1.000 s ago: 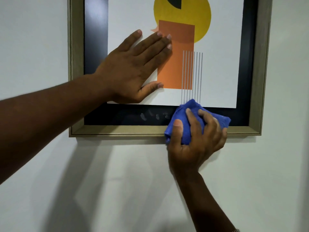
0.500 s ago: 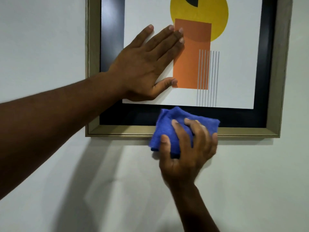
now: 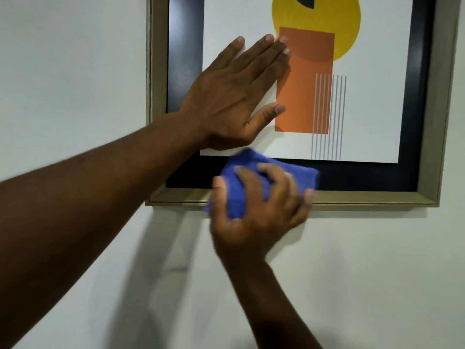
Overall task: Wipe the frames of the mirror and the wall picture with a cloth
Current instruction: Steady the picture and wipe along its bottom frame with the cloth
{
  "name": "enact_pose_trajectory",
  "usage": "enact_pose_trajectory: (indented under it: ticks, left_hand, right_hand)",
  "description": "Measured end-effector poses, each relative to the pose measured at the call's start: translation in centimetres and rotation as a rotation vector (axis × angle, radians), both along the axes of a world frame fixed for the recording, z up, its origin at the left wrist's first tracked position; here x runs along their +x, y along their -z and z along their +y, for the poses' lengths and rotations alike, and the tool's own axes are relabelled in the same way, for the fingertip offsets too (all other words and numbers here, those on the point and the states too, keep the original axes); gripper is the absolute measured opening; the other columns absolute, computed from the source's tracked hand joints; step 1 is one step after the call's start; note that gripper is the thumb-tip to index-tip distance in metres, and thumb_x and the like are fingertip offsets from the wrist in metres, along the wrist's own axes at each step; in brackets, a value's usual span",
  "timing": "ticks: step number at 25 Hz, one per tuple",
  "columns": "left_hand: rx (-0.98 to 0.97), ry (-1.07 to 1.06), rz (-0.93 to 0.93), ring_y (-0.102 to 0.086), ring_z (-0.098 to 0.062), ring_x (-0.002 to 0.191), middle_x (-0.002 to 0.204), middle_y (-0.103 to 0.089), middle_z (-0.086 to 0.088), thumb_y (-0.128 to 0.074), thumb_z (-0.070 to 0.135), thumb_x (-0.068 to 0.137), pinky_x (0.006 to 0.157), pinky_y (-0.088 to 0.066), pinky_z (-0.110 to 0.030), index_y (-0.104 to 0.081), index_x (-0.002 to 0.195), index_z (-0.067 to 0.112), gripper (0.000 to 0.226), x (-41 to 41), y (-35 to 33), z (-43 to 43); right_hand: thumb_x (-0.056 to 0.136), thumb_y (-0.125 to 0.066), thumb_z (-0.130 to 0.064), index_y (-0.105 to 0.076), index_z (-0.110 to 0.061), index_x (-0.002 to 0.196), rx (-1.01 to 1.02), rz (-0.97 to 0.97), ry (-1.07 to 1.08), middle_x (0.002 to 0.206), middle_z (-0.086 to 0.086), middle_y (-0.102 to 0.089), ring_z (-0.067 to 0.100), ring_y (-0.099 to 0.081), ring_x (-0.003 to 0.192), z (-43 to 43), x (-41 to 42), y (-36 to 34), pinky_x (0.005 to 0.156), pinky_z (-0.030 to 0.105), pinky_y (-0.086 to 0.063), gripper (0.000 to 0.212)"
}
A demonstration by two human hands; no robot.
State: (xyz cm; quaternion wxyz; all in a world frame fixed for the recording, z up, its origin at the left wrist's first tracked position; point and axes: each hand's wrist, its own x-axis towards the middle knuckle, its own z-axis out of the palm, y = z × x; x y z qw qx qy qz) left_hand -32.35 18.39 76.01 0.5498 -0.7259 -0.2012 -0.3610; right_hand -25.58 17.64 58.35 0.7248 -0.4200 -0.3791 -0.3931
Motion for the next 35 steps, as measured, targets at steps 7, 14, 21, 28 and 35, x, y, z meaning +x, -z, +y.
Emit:
enact_pose_trajectory:
  ticks: [7,14,21,28,35]
  left_hand:
    - [-0.005,-0.022,0.024,-0.001,-0.023,0.153,0.166,-0.003,-0.011,-0.006,0.058,0.094,0.126,-0.006,-0.047,-0.003,0.155,0.010,0.078,-0.1,0.1,0.2]
    - [0.014,-0.117,0.053,0.001,-0.027,0.153,0.165,-0.001,-0.014,-0.009,0.067,0.091,0.125,-0.007,-0.051,0.000,0.154,0.009,0.086,-0.2,0.1,0.2]
    - [-0.327,-0.151,-0.107,-0.003,-0.031,0.152,0.165,-0.005,-0.016,-0.026,0.052,0.089,0.121,-0.006,-0.056,-0.005,0.154,0.008,0.082,3.1,4.1,-3.1]
    - [-0.660,0.094,-0.506,-0.008,-0.025,0.153,0.163,-0.019,-0.012,-0.022,0.049,0.093,0.125,-0.004,-0.043,-0.024,0.151,0.004,0.074,12.2,18.5,-8.5]
    - [-0.742,0.396,-0.812,-0.014,-0.034,0.151,0.141,-0.046,-0.022,-0.052,0.007,0.087,0.124,-0.009,-0.043,-0.051,0.117,-0.005,0.033,16.5,17.5,-9.7]
  right_hand:
    - [0.093,-0.050,-0.055,-0.067,-0.034,0.116,-0.091,-0.271,0.030,0.125,0.001,-0.066,0.021,-0.054,0.124,0.4,-5.0,0.7,0.118,0.043,-0.019,0.036]
    - [0.094,-0.054,-0.049,-0.068,-0.030,0.113,-0.022,-0.325,0.106,0.115,0.007,-0.069,0.025,-0.057,0.117,-0.1,7.9,1.7,0.115,0.051,-0.027,0.031]
    - [0.096,-0.044,-0.030,-0.068,-0.019,0.120,-0.267,-0.335,0.013,0.123,0.010,-0.062,0.027,-0.055,0.122,-5.6,17.1,1.6,0.116,0.060,-0.026,0.036]
    - [0.072,-0.062,0.003,-0.071,-0.007,0.099,-0.336,-0.295,-0.354,0.121,0.016,-0.060,0.029,-0.054,0.117,-9.3,18.8,0.7,0.099,0.056,-0.046,0.031]
    - [0.077,-0.076,-0.008,-0.037,-0.013,0.143,-0.363,-0.075,-0.410,0.152,0.013,-0.034,0.025,-0.035,0.141,-10.2,20.9,1.8,0.116,0.035,-0.037,0.076]
